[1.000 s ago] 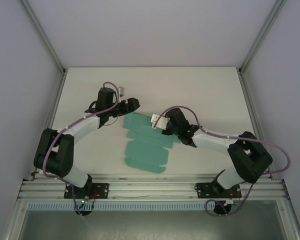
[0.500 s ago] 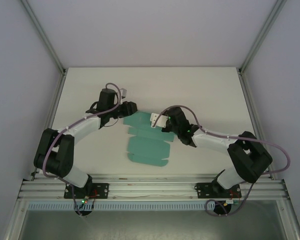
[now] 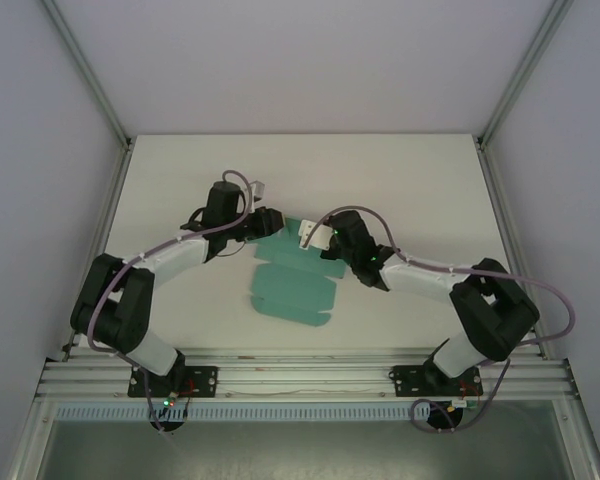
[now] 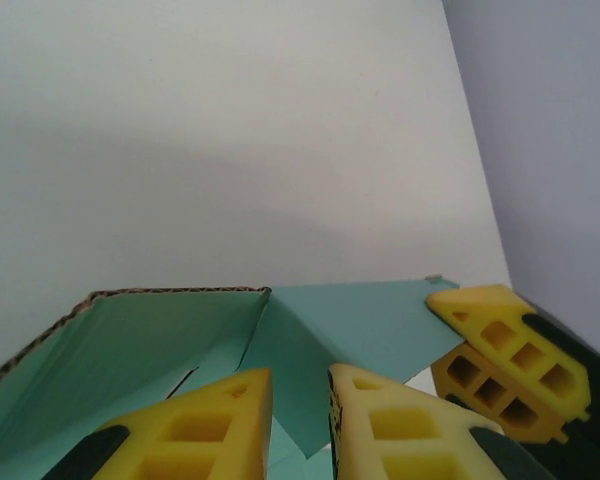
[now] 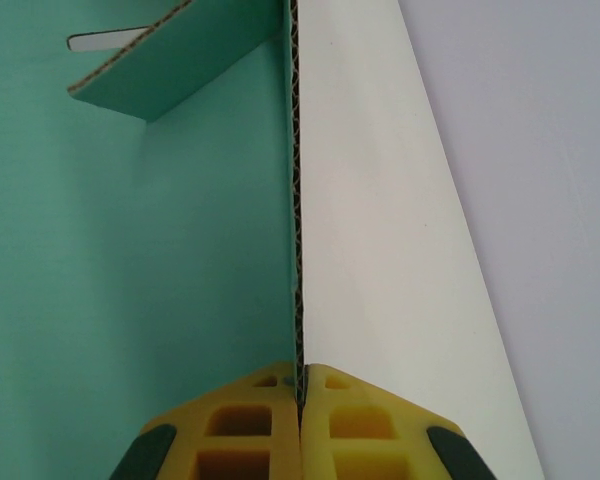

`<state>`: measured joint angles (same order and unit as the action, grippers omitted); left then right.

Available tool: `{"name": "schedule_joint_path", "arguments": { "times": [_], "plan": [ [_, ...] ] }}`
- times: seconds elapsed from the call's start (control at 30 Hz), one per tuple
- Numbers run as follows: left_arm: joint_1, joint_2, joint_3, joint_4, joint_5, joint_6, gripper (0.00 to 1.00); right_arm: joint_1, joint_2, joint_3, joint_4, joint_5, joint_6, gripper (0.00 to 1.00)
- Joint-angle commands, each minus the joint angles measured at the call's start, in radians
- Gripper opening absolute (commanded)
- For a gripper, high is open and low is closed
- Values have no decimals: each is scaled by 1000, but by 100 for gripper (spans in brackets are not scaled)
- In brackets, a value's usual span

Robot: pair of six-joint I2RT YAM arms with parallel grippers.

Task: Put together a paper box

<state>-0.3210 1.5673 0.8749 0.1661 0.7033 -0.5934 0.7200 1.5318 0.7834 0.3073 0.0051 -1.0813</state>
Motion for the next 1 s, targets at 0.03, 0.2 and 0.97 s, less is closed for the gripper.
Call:
{"name": "schedule_joint_path", "arguments": {
  "times": [0.03,0.2,0.97],
  "plan": [
    [-32,36,-28,195,17,-119,24,35,18,13,89,-34,42,0],
    [-67,82,-82,457,27,-278,24,36,34,-4,156,-94,95,0],
    [83,-350,-251,-213,-423,74,100,-1,-87,-87,132,-18,129,0]
  ]
}}
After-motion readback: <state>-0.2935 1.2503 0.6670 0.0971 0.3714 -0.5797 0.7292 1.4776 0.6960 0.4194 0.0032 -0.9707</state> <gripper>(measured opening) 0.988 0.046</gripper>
